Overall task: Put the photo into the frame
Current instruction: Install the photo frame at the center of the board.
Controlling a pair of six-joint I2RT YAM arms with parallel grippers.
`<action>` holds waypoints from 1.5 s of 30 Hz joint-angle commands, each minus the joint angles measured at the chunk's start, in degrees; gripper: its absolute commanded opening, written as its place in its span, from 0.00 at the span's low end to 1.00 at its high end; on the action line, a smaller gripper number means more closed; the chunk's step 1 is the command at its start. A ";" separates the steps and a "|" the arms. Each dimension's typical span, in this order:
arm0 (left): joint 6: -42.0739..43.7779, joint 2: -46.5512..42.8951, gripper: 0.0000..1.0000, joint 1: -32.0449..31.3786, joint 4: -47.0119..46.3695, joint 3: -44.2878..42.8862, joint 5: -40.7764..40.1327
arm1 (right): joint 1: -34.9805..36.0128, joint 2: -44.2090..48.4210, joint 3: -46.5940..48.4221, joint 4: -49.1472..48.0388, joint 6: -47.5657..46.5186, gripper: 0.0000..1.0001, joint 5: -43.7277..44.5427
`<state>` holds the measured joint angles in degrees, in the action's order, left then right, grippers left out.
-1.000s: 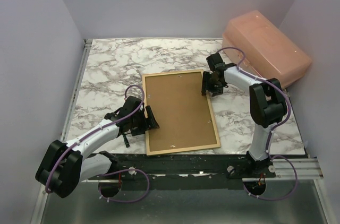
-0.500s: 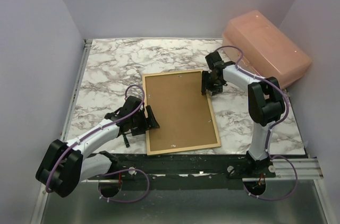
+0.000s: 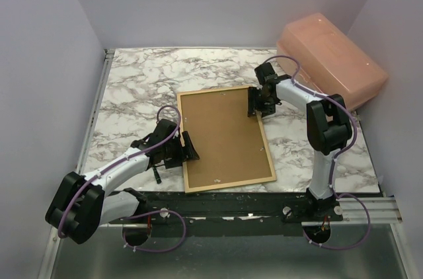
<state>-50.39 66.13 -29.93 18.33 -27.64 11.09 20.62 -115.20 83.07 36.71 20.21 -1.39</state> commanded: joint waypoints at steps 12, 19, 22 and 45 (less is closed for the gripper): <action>2.04 3.64 0.75 -0.12 1.90 2.51 -0.19 | 0.18 -4.90 3.65 0.99 -0.52 0.64 3.56; 2.43 3.73 0.74 -0.05 2.34 2.64 -0.43 | -0.85 -5.38 4.39 0.29 0.18 0.16 3.45; 2.46 3.70 0.74 -0.07 2.18 2.68 -0.33 | -0.85 -5.78 4.02 0.40 0.52 0.02 3.93; 2.67 3.32 0.75 -0.09 3.16 1.38 -0.28 | -0.86 10.96 -10.06 2.30 2.20 0.53 -2.44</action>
<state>-49.28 67.42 -29.95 17.52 -28.23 12.56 18.22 -106.39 71.81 34.04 20.32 -0.38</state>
